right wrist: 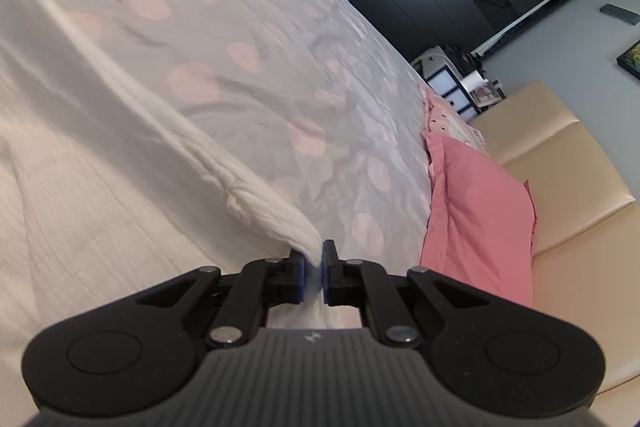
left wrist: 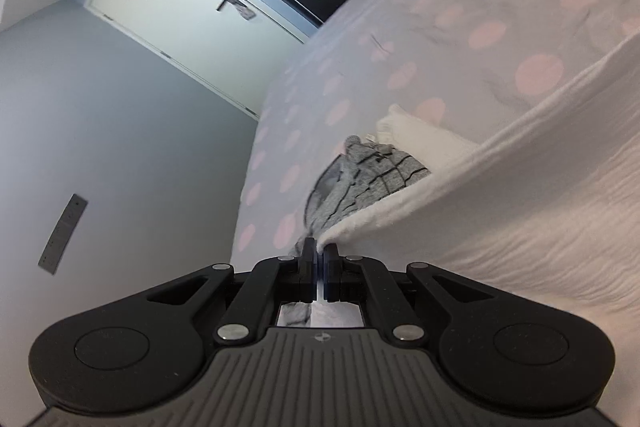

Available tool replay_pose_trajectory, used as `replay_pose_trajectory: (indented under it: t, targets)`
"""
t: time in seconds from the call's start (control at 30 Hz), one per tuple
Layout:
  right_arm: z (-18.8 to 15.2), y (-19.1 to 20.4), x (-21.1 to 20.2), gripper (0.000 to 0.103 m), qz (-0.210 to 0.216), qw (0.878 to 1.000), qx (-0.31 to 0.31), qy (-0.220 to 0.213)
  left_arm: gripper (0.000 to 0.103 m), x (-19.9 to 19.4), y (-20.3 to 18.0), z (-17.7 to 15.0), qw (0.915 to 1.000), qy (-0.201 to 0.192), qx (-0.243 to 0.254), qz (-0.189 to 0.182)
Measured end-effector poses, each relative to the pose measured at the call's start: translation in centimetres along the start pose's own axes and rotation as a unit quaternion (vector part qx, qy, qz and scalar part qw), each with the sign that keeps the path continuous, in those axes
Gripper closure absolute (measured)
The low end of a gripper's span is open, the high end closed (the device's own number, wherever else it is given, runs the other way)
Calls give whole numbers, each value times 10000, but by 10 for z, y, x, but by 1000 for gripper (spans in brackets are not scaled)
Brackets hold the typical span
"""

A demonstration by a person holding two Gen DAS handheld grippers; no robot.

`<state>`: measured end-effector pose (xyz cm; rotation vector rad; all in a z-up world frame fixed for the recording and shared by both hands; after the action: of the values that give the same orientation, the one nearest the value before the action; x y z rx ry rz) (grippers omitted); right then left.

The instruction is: Fold clothes

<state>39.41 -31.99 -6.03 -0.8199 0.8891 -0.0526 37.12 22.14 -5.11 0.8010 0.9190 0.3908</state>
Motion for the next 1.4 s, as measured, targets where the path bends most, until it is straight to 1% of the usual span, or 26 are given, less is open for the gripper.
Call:
replay_pose_trajectory:
  t: [0.07, 0.13, 0.2, 0.23, 0.3, 0.33, 0.37, 0.4, 0.43, 0.47, 0.5, 0.57, 0.6, 0.63, 0.73, 0.83, 0.93, 0.97, 1.07, 1.1, 1.17, 1.23, 1.3, 1.33, 1.37, 1.4]
  targets:
    - [14, 9, 25, 94, -117, 9999, -8, 103, 102, 19, -11, 8, 9999, 147, -22, -20]
    - [23, 16, 47, 94, -140, 9997, 47, 212, 102, 35, -21, 12, 9996, 277, -17, -36]
    - [28, 24, 64, 94, -38, 9996, 103, 277, 102, 46, -30, 12, 9991, 410, 81, -58]
    - [28, 29, 71, 93, 45, 9994, 144, 302, 99, 50, -33, 10, 9987, 486, 82, -131]
    - [28, 37, 81, 90, 117, 9992, 190, 338, 97, 57, -34, 7, 9976, 633, 9, -289]
    - [28, 39, 84, 84, 139, 9991, 223, 334, 91, 59, -33, 5, 9968, 703, -65, -372]
    - [28, 39, 84, 73, 145, 9990, 284, 308, 86, 59, -28, 4, 9960, 755, -216, -431]
    - [28, 38, 84, 69, 151, 9989, 344, 282, 76, 58, -23, 3, 9953, 751, -353, -492]
    - [27, 37, 83, 65, 164, 9986, 425, 256, 69, 53, -17, 1, 9948, 721, -483, -539]
    - [26, 33, 80, 60, 190, 9981, 548, 227, 66, 48, -12, -2, 9940, 690, -613, -589]
    - [24, 29, 77, 58, 220, 9972, 686, 189, 62, 43, -6, -5, 9930, 641, -726, -674]
    - [19, 21, 66, 47, 225, 9951, 959, 78, 61, 30, 6, -14, 9911, 523, -922, -812]
    - [16, 17, 61, 44, 210, 9939, 1079, 25, 56, 21, 16, -22, 9895, 479, -1048, -867]
    - [13, 14, 55, 38, 210, 9927, 1185, -18, 52, 11, 26, -29, 9878, 436, -1176, -924]
    - [2, 10, 38, 37, 405, 9890, 1420, 17, 50, -10, 52, -55, 9783, 395, -1642, -1205]
    - [-9, 12, 17, 36, 769, 9833, 1641, 170, 50, -8, 71, -80, 9669, 424, -2086, -1404]
    - [-23, 18, -13, 35, 1160, 9768, 1777, 294, 50, -6, 84, -106, 9519, 502, -2547, -1625]
    - [-28, 20, -24, 35, 1275, 9748, 1803, 309, 50, -3, 89, -112, 9490, 546, -2608, -1686]
    - [-46, 31, -57, 35, 1587, 9679, 1906, 405, 50, -1, 101, -123, 9435, 556, -2832, -1627]
    - [-52, 34, -68, 35, 1729, 9645, 1942, 465, 51, -1, 102, -124, 9419, 519, -2860, -1681]
    - [-64, 42, -90, 35, 1944, 9591, 1987, 536, 53, -5, 99, -121, 9404, 404, -2763, -1940]
    - [-77, 48, -113, 33, 2085, 9550, 2022, 595, 57, -5, 89, -113, 9397, 329, -2615, -2178]
    - [-89, 52, -136, 31, 2203, 9499, 2129, 618, 59, 1, 74, -107, 9382, 391, -2516, -2344]
    - [-95, 52, -146, 30, 2278, 9464, 2212, 586, 65, 4, 67, -104, 9372, 426, -2466, -2427]
    - [-99, 52, -155, 30, 2340, 9436, 2280, 543, 68, 8, 58, -102, 9350, 537, -2416, -2541]
    - [-103, 51, -160, 30, 2339, 9433, 2305, 486, 71, 14, 49, -101, 9332, 665, -2356, -2630]
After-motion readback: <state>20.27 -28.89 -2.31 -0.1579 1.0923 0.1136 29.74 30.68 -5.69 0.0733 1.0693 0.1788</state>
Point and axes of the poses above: each gripper's, at about its wrist camera, not at the fingertips, and x roughly the way its jaws point, y to its left, z to its top, the point moved 6 cm from there along x, roughly the way its jaws point, and after that the axes turned 10 degrees about y, right-handed, at the moved point
